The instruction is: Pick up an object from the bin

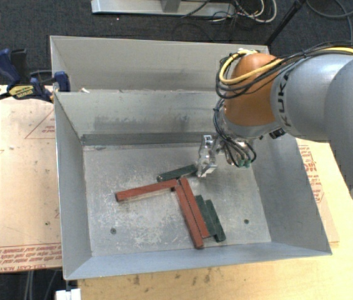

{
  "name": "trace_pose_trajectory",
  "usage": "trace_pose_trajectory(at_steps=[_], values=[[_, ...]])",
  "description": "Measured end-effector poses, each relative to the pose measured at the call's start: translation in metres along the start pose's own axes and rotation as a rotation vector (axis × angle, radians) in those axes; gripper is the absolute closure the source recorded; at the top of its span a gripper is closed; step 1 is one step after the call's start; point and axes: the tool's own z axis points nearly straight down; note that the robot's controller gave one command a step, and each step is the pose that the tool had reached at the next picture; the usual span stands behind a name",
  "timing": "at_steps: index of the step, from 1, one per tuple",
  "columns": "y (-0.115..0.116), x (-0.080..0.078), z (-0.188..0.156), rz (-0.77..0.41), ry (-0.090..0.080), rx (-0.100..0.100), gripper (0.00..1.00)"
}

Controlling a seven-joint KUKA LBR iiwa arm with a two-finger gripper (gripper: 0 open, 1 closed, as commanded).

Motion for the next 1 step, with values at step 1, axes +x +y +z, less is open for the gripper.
trace_pose_trajectory(at_steps=[1], values=[[0.0000,0.0000,0.0000,0.000,0.000,0.000,0.00]])
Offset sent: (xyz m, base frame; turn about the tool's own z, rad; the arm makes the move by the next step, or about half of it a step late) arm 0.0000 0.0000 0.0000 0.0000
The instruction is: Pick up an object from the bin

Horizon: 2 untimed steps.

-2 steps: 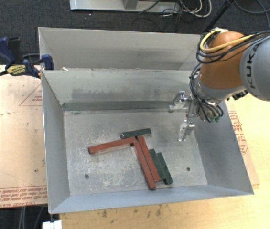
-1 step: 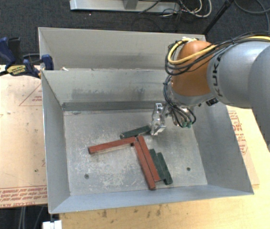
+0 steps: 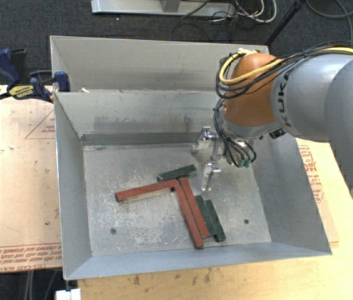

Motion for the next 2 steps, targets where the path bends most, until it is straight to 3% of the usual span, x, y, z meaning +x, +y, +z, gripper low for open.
trace_pose_trajectory(at_steps=[2], values=[[0.0004,0.0004,0.0001,-0.002,0.001,0.000,0.00]])
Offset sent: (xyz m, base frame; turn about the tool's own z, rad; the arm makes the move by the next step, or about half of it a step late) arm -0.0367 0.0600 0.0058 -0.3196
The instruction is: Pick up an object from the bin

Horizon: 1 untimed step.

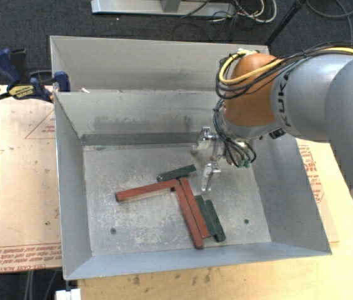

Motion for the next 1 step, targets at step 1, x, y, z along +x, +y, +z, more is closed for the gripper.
trace_pose_trajectory(at_steps=[1], values=[[-0.0367,0.0158,0.0039,-0.143,-0.010,-0.005,0.00]])
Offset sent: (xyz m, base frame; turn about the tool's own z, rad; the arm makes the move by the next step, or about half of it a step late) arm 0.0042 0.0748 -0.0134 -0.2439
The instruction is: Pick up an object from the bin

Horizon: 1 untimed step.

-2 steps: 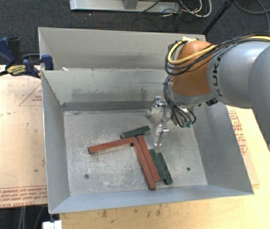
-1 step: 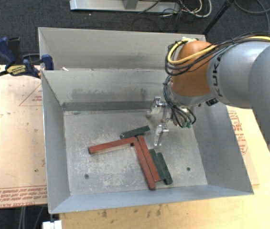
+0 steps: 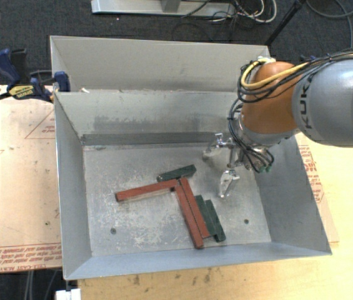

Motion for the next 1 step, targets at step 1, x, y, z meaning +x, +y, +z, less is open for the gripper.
trace_pose_trajectory(at_steps=[1], values=[[0.1052,-0.0460,0.0001,-0.100,-0.009,0.007,1.00]])
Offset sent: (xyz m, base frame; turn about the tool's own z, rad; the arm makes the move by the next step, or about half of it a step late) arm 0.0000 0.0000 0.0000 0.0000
